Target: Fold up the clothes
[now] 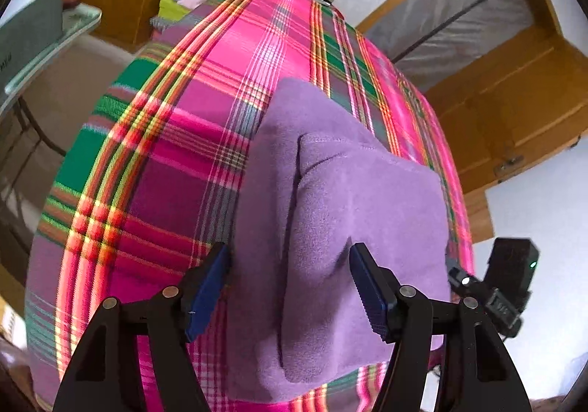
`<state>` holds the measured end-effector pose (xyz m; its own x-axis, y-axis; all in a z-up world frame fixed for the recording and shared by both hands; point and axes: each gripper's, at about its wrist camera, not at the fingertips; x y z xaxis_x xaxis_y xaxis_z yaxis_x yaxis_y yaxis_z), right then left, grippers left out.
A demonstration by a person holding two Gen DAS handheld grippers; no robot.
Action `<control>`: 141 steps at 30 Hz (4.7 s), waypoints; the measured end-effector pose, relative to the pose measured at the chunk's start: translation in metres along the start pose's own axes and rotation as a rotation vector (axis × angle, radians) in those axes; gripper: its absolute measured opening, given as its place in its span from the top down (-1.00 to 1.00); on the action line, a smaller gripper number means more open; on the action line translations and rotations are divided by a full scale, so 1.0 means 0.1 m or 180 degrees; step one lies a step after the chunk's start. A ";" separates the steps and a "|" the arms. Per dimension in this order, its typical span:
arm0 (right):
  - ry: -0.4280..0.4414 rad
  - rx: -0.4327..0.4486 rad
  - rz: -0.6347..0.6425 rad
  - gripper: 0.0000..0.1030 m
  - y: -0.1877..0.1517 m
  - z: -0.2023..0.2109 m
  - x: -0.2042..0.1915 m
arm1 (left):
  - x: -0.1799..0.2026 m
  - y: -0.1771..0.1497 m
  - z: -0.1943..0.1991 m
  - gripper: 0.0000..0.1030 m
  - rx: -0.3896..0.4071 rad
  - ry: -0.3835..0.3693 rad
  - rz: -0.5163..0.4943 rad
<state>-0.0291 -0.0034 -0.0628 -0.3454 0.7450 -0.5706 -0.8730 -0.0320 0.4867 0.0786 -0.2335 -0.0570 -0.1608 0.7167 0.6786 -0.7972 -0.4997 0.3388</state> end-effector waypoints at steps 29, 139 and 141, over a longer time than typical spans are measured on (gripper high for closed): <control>0.0092 0.0154 0.0263 0.68 -0.03 0.10 -0.11 | 0.19 0.07 -0.10 0.43 0.0086 -0.0245 -0.0146; -0.2209 -0.0192 0.0949 0.05 -0.31 -0.62 -1.12 | 0.48 -0.22 -0.43 -0.52 0.0214 0.1431 -0.0780; -0.2218 -0.0158 0.0954 0.03 -0.32 -0.61 -1.11 | 0.47 -0.22 -0.42 -0.52 0.0234 0.1421 -0.0793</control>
<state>0.0165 -0.1263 -0.0555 -0.2873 0.9477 0.1392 -0.7962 -0.3170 0.5154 0.0646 -0.1681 -0.0600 -0.2167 0.9481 0.2325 -0.8026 -0.3086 0.5105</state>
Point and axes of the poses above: each gripper's, at about its wrist camera, not at the fingertips, and z roughly against the way its jaws point, x to its right, y to its top, and after that the axes turned 7 degrees about -y, right-handed
